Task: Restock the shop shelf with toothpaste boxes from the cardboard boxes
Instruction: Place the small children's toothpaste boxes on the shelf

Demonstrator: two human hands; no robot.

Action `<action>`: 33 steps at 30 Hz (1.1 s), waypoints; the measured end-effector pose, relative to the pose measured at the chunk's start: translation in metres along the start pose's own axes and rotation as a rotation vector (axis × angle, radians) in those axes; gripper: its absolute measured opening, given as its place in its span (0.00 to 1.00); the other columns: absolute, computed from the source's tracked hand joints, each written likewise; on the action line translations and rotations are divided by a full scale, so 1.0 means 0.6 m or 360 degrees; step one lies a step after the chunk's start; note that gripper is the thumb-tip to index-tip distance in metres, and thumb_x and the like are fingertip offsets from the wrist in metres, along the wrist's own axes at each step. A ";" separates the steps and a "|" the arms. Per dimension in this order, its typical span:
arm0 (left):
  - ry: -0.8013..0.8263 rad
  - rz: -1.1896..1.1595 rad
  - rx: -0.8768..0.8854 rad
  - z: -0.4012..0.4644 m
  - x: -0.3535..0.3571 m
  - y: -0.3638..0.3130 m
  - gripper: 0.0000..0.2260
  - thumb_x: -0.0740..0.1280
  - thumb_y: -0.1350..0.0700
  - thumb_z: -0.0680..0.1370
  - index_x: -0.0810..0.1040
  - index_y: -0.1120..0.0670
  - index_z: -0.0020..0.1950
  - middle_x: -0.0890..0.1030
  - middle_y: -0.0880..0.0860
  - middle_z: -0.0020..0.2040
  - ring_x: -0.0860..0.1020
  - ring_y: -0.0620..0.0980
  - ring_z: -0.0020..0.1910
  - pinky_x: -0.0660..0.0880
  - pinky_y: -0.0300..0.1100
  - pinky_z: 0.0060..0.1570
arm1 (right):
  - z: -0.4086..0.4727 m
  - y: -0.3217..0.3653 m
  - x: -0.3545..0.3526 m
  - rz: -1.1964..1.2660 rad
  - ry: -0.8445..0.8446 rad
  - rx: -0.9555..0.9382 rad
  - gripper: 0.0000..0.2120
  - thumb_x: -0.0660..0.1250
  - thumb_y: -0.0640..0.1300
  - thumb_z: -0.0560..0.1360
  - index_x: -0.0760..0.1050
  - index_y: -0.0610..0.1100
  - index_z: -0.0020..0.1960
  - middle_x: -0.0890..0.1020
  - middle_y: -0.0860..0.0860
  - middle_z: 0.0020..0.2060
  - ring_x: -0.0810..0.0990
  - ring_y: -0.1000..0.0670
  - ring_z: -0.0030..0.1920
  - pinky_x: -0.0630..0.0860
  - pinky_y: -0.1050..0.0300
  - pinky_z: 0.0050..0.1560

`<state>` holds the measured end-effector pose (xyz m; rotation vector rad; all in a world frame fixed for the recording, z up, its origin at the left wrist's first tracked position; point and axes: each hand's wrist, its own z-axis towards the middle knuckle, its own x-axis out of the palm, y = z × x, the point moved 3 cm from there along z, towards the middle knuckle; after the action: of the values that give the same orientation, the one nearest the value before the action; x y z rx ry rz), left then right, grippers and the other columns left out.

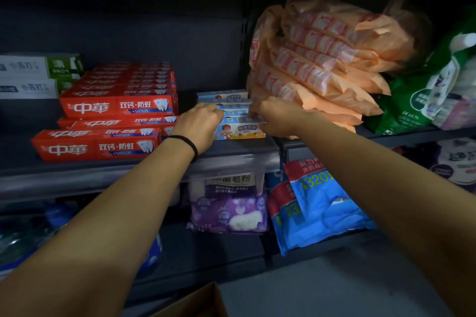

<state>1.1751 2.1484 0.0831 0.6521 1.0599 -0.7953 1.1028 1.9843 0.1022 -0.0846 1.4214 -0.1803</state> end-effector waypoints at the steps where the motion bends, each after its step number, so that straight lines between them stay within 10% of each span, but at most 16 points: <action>1: -0.0003 0.0002 0.0006 -0.004 -0.003 -0.001 0.16 0.67 0.59 0.76 0.73 0.57 0.63 0.73 0.55 0.61 0.70 0.55 0.62 0.72 0.48 0.53 | -0.002 0.002 -0.003 0.0001 -0.0005 -0.0001 0.19 0.66 0.39 0.73 0.73 0.45 0.64 0.74 0.45 0.63 0.72 0.44 0.62 0.69 0.54 0.58; 17: 0.0027 -0.0075 0.0157 -0.223 -0.059 -0.019 0.18 0.68 0.57 0.73 0.72 0.56 0.62 0.73 0.54 0.58 0.71 0.55 0.59 0.71 0.48 0.52 | -0.161 0.203 -0.005 0.0113 -0.0198 -0.0143 0.22 0.67 0.41 0.71 0.70 0.41 0.64 0.74 0.45 0.60 0.72 0.43 0.61 0.69 0.51 0.52; 33: 0.0757 -0.0200 0.0209 -0.464 0.257 -0.054 0.18 0.65 0.56 0.74 0.71 0.52 0.64 0.72 0.51 0.61 0.70 0.52 0.61 0.68 0.45 0.56 | -0.271 0.343 0.313 0.0433 0.0298 -0.0126 0.25 0.68 0.42 0.72 0.69 0.42 0.67 0.73 0.45 0.61 0.72 0.43 0.62 0.69 0.51 0.57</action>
<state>1.0508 2.3118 -0.1625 0.9214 1.5000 -0.8439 0.9834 2.1621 -0.1395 0.0630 1.6104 0.0953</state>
